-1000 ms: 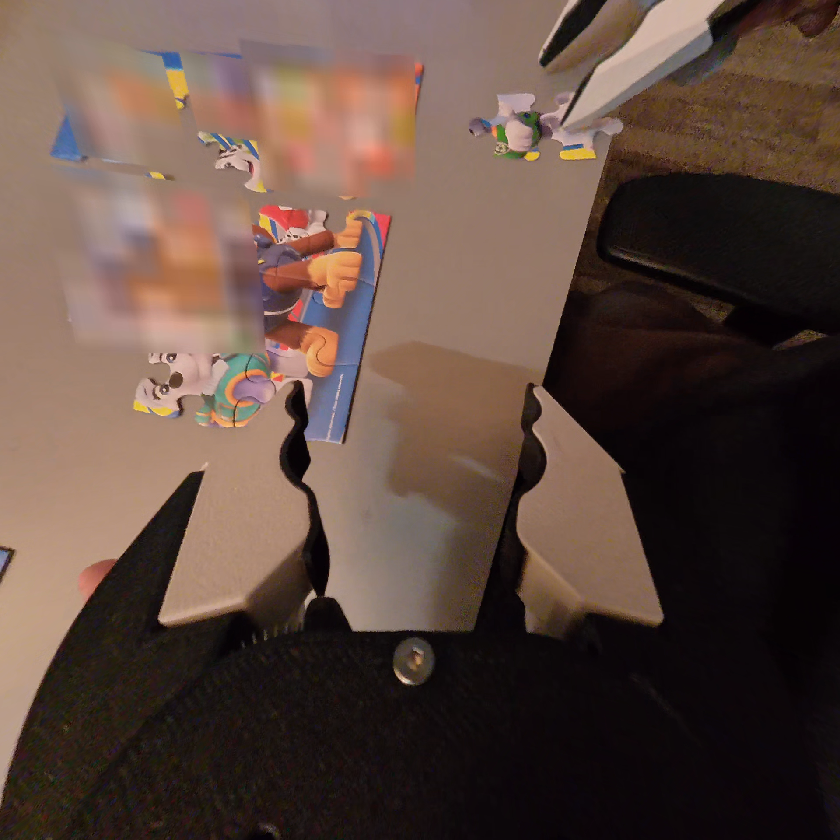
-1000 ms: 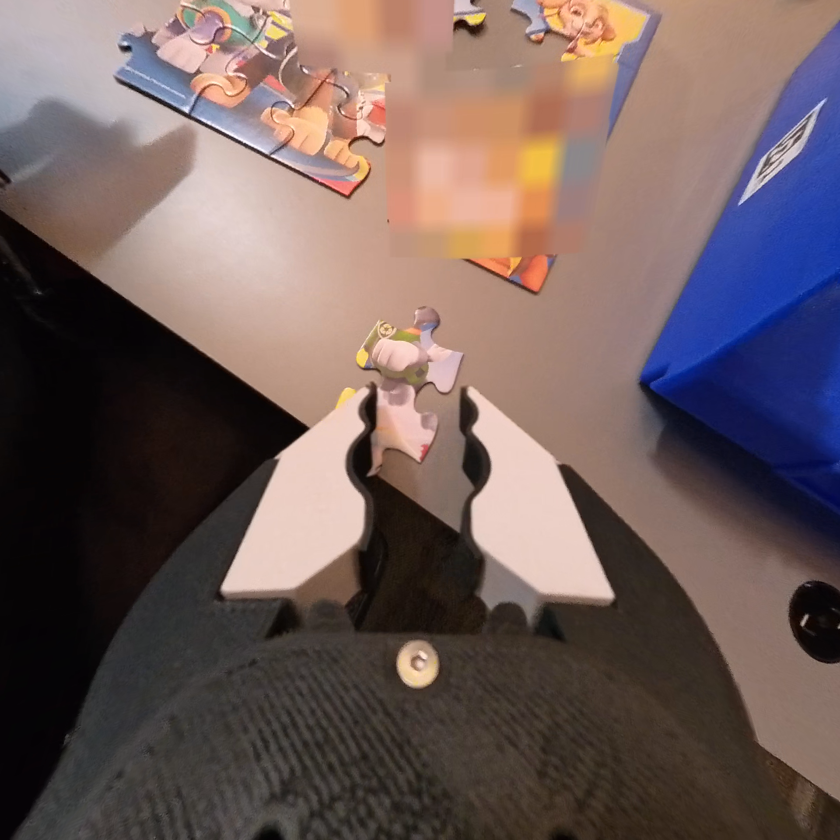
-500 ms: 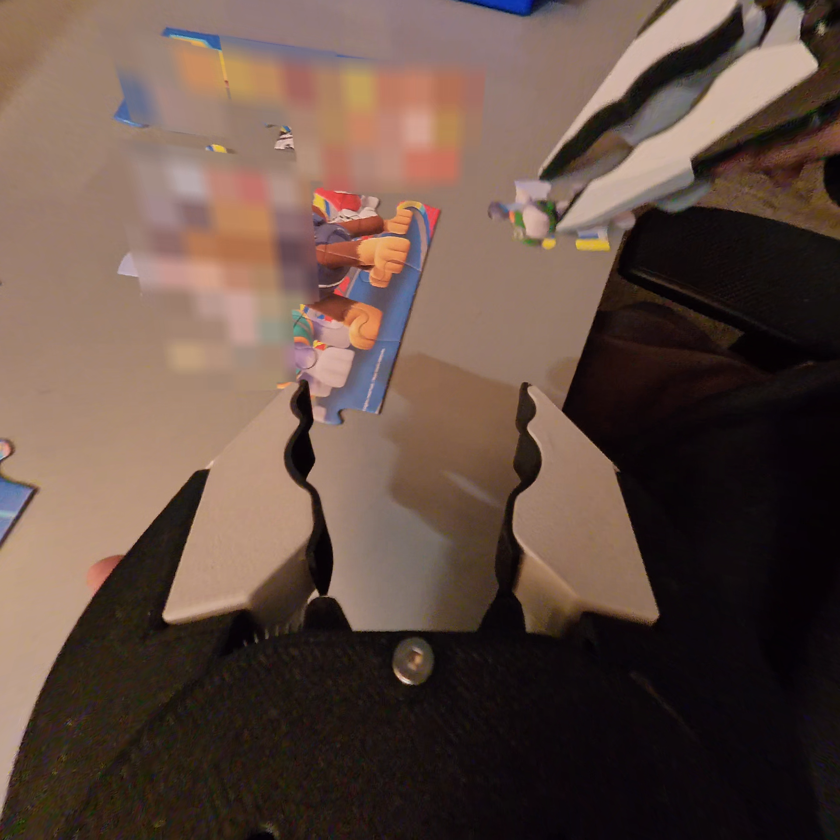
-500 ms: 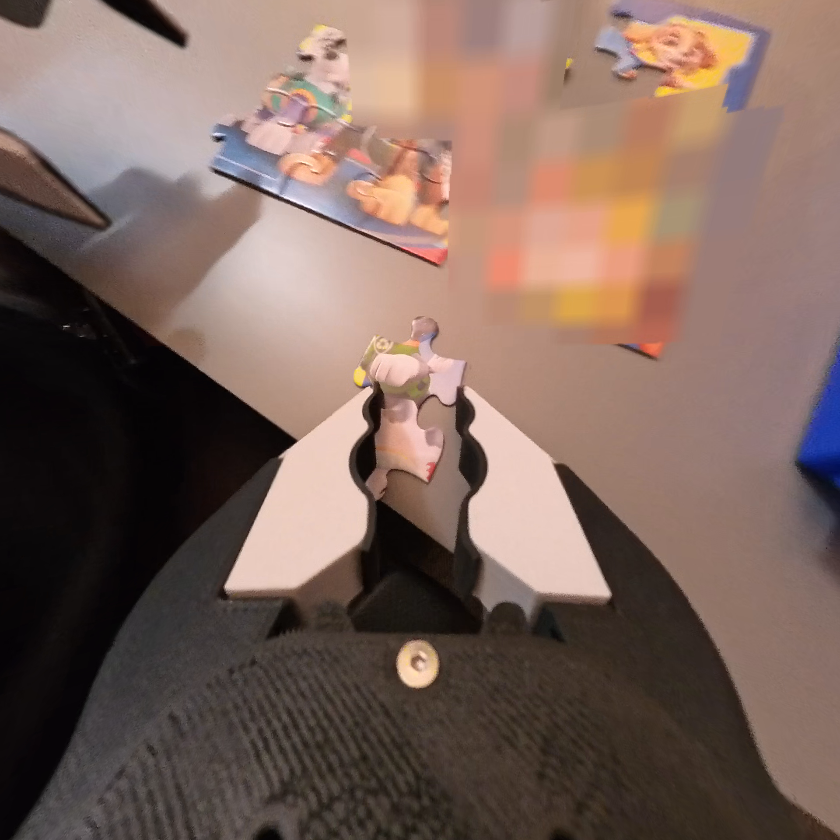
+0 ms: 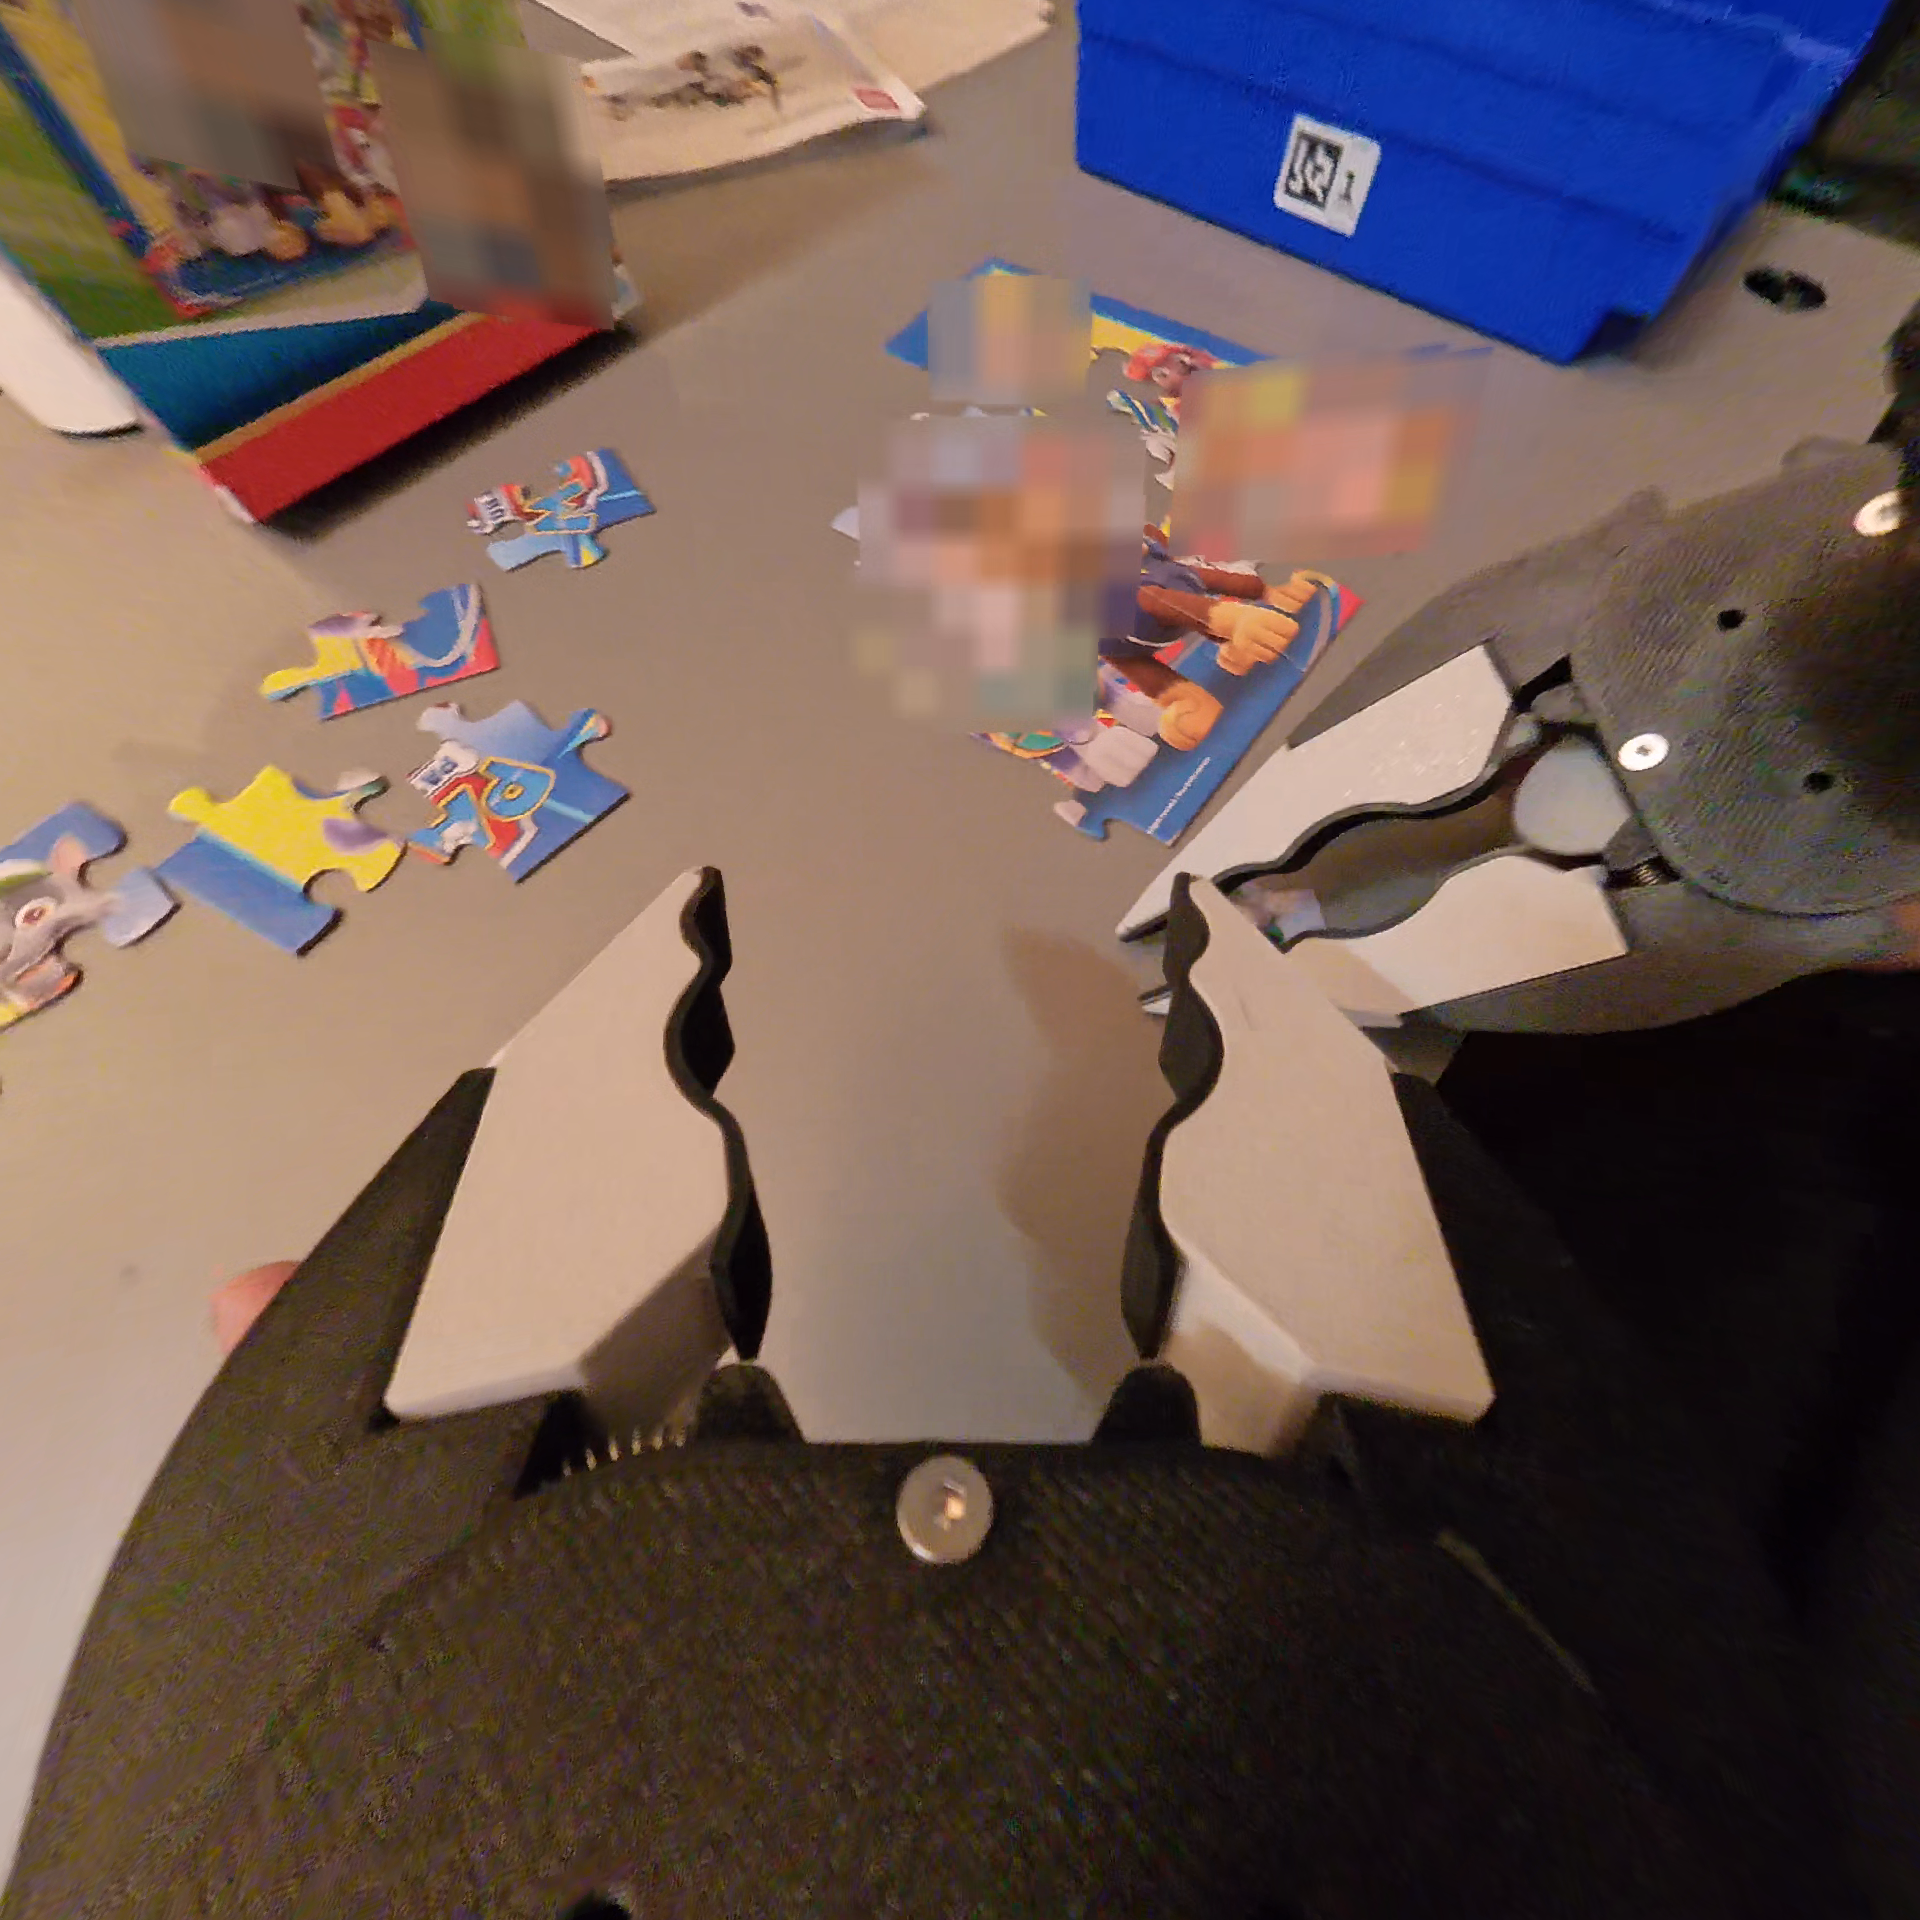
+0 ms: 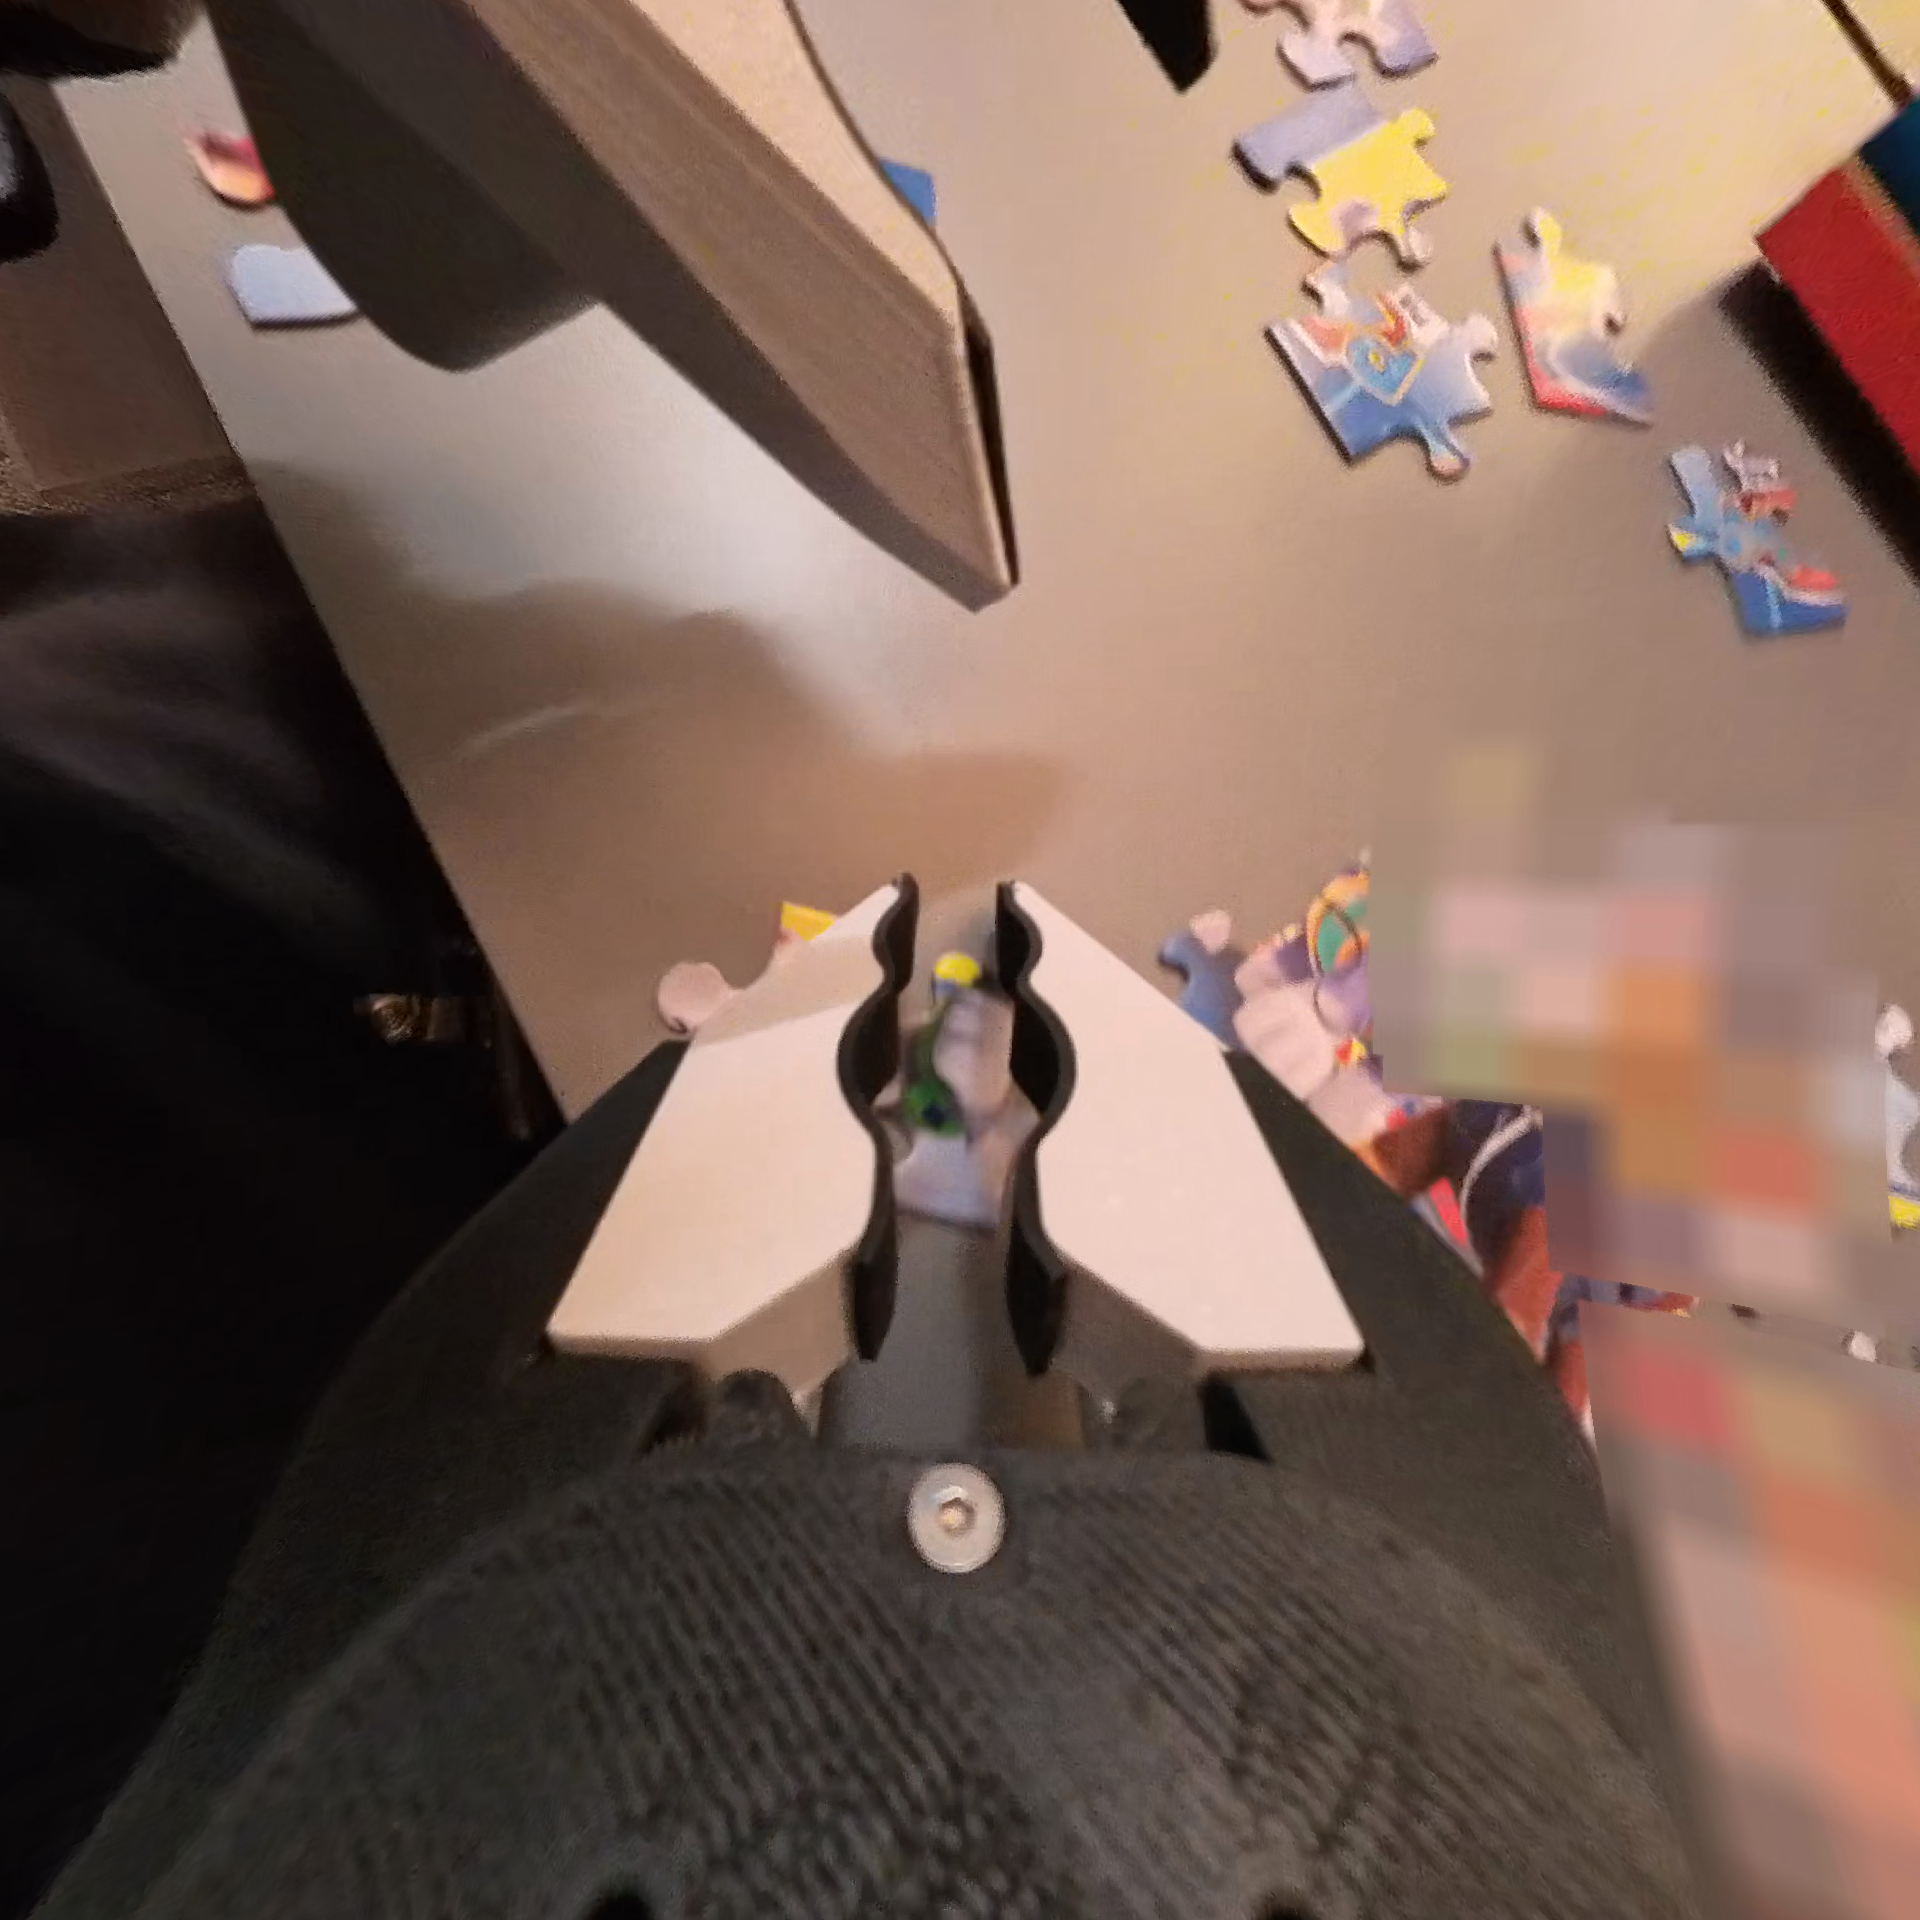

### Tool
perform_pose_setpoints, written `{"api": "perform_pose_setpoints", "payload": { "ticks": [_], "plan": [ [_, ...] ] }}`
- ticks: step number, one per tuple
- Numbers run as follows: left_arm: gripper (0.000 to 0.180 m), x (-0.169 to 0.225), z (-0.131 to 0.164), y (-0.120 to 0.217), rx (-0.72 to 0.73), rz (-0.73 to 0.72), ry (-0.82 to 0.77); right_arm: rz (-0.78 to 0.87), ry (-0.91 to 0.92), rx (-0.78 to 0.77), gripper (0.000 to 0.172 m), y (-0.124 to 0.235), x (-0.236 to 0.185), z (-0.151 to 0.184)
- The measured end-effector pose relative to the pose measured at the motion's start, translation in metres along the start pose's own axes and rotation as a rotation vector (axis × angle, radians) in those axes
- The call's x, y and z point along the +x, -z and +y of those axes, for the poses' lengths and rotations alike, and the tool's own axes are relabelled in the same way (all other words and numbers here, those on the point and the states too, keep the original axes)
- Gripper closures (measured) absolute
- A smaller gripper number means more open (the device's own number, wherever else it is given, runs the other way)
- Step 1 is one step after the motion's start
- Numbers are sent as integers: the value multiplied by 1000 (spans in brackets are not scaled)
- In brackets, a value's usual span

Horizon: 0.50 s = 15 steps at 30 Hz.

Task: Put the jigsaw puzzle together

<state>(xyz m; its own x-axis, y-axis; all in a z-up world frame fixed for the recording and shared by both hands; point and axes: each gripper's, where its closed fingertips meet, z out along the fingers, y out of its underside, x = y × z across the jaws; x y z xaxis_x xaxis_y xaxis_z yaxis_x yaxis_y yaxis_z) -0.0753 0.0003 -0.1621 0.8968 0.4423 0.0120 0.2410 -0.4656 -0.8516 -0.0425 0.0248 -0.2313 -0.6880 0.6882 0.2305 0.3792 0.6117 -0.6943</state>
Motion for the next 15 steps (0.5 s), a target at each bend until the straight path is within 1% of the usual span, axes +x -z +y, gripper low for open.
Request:
{"api": "perform_pose_setpoints", "payload": {
  "ticks": [3,5,8,13,15],
  "plan": [
    [100,-9,5,6,43,10,63,-32,-20,8,156,-12,-1,-12],
    [100,-11,10,8,47,26,92,-57,-44,3,149,-11,-1,-14],
    [100,-16,15,9,60,31,111,-53,-89,42,148,7,9,-11],
    [100,-17,17,10,95,73,167,-116,-219,111,148,40,15,8],
    [100,-17,16,10,108,94,189,-101,-223,139,151,49,19,14]
  ]
}}
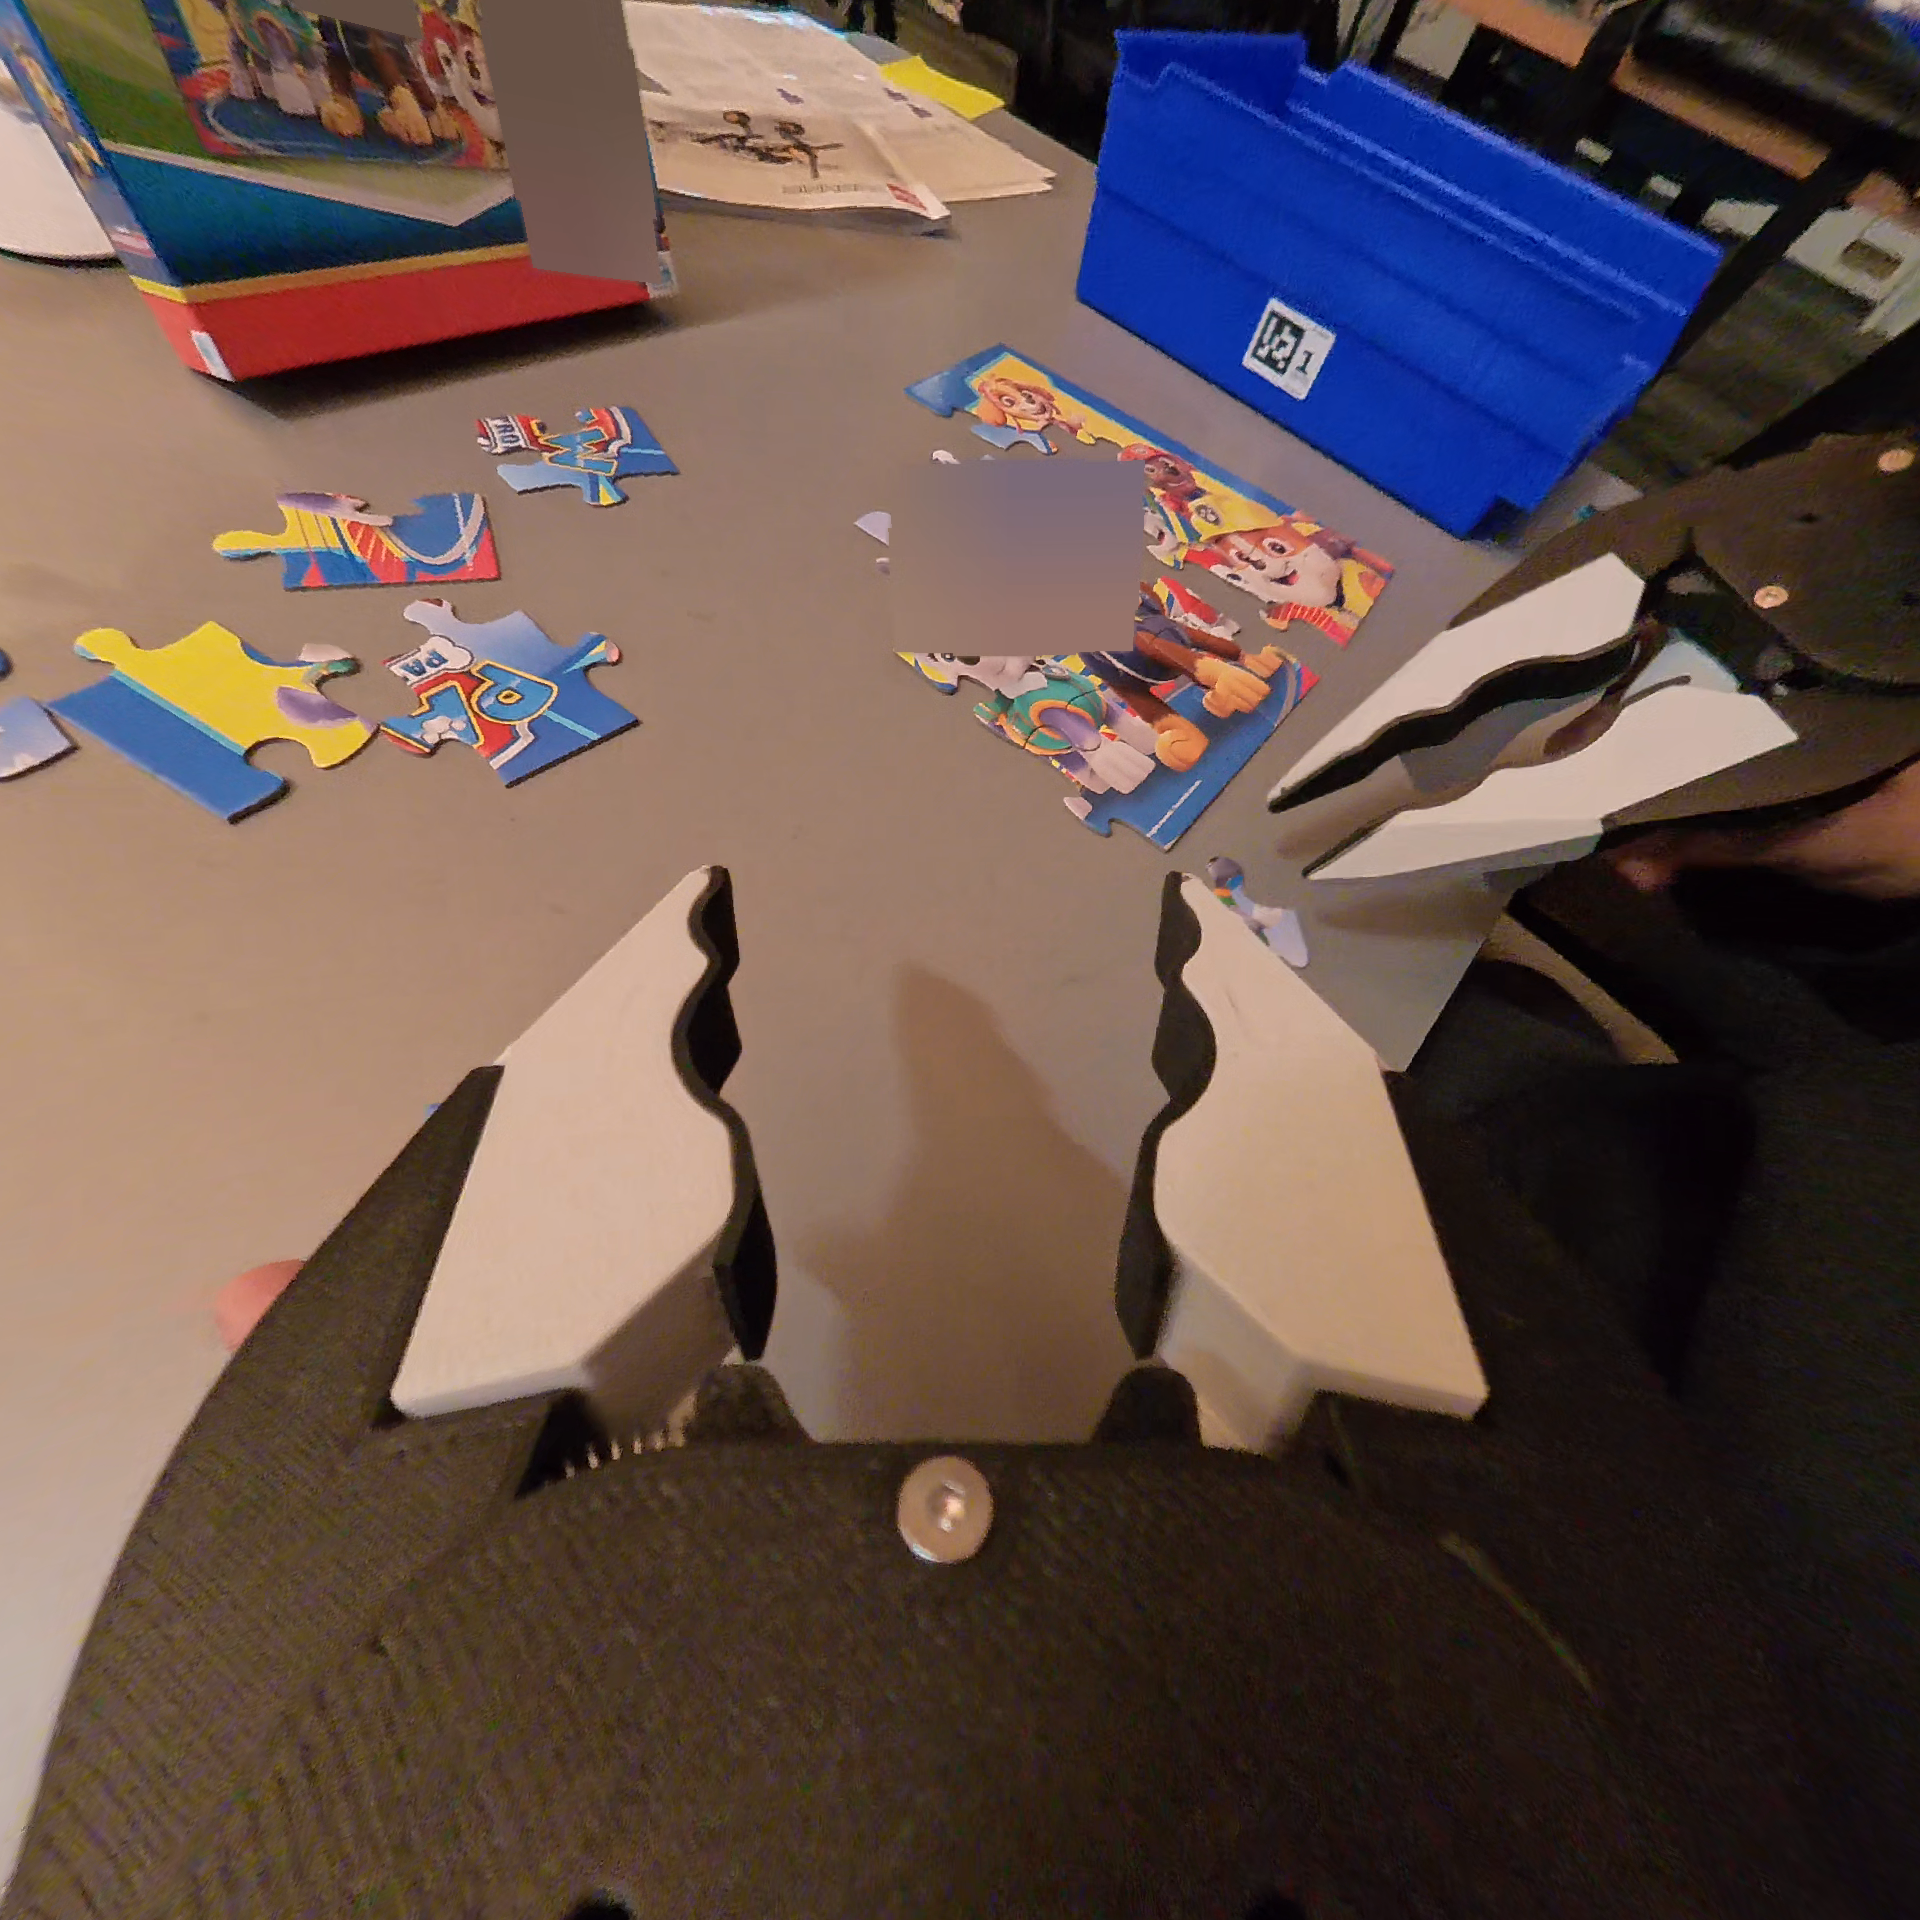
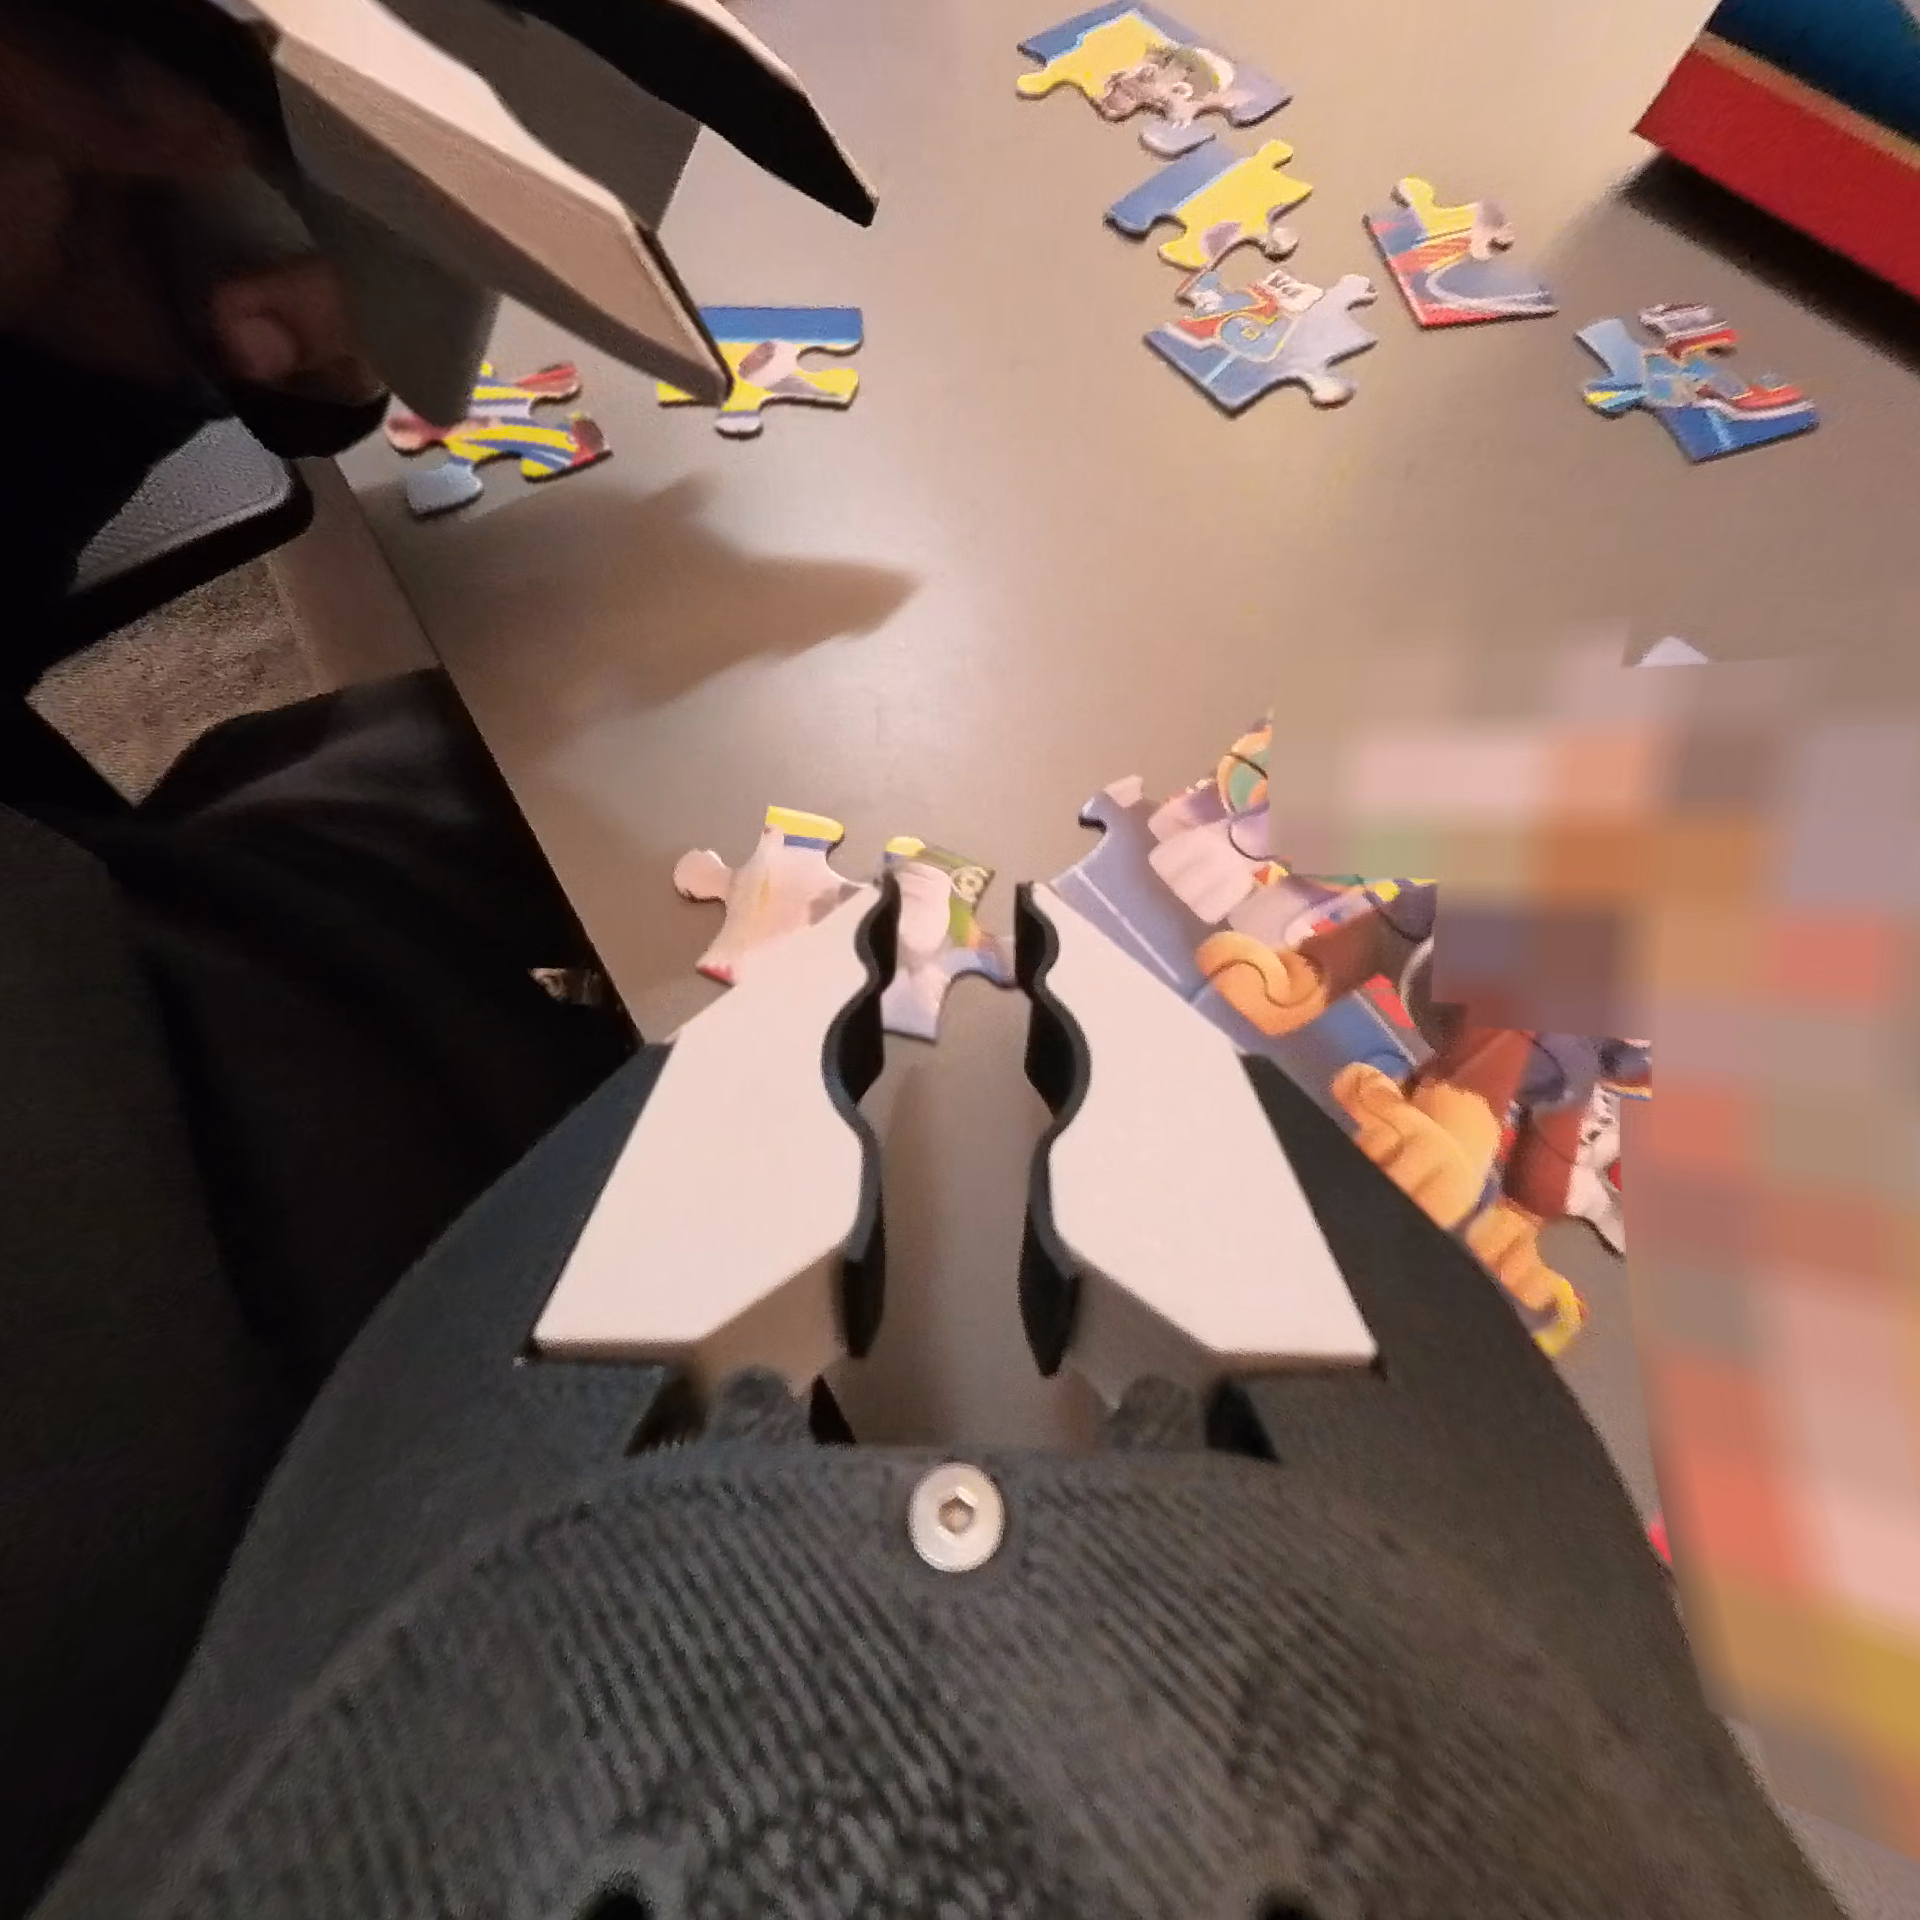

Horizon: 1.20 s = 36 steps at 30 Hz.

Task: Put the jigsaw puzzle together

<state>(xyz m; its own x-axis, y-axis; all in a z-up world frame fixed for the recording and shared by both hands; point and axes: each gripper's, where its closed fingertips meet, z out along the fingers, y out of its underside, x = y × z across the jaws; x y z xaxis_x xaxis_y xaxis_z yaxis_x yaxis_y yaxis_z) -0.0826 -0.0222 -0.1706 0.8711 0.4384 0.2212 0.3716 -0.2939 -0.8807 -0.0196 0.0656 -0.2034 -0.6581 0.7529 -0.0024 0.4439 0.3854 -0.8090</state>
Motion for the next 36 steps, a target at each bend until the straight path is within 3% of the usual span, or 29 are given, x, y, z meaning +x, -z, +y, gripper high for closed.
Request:
{"api": "perform_pose_setpoints", "payload": {
  "ticks": [5,11,28,36],
  "plan": [
    [101,1,-3,0,25,33,36,63,128,-26,156,7,-6,15],
    [102,7,-6,-2,33,52,31,-58,34,-118,140,-6,-28,29],
    [103,5,-7,2,48,51,39,-62,54,-87,142,-60,-26,-9],
    [103,-5,-5,4,58,38,62,-32,64,-67,145,-51,-17,-12]
  ]
}}
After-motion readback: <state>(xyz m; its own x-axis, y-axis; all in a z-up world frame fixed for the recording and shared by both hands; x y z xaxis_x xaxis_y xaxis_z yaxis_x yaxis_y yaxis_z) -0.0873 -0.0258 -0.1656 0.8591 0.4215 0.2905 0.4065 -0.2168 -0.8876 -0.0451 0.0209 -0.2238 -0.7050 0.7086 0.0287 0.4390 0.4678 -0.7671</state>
